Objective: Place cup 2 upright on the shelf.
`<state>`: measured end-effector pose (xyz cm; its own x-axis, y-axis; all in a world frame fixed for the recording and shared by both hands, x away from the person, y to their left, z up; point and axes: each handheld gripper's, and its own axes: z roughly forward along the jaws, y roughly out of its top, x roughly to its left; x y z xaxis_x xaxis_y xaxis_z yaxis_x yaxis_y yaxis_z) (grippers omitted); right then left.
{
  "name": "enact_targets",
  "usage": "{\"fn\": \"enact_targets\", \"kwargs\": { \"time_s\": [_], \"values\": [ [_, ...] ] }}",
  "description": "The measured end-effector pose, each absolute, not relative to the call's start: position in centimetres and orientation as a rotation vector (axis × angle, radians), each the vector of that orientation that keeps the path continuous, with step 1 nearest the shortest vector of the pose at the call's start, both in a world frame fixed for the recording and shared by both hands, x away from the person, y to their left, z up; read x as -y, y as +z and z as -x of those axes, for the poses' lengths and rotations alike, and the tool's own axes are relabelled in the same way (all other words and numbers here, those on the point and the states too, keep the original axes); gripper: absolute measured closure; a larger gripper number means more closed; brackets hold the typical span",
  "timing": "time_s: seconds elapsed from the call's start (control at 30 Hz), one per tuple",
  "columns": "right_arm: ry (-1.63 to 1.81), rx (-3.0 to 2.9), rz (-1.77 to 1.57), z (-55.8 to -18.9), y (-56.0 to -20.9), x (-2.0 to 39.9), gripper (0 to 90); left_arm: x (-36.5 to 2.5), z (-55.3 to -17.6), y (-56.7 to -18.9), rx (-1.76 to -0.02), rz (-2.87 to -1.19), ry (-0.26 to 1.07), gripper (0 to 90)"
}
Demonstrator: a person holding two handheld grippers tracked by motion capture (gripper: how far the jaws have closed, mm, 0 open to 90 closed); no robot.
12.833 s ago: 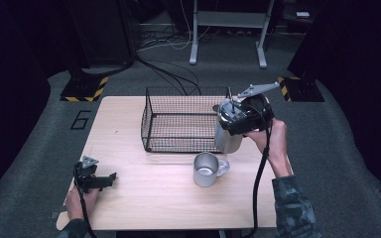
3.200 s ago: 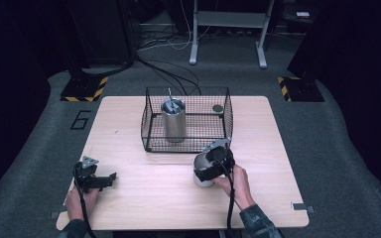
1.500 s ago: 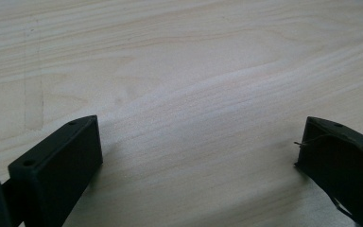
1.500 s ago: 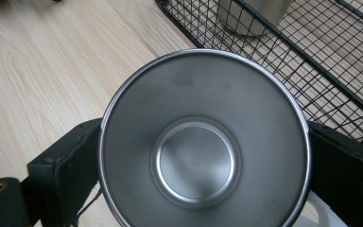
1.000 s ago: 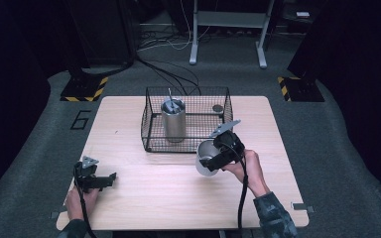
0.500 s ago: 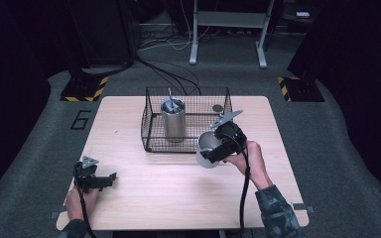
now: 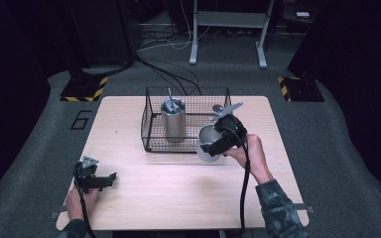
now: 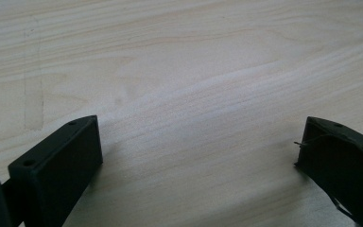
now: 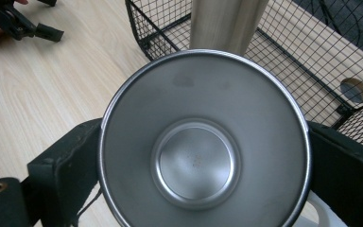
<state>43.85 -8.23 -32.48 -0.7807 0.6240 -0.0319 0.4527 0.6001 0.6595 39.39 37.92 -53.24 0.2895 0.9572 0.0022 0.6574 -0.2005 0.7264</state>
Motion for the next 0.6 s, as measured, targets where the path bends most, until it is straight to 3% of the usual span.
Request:
{"fn": "enact_targets", "kwargs": {
  "time_s": [0.6],
  "values": [
    [0.945,-2.545,-0.848,-45.3,-30.1,7.9,5.6,-37.9,-39.4,-53.2,-1.440,-1.942,0.623,0.3]
  ]
}}
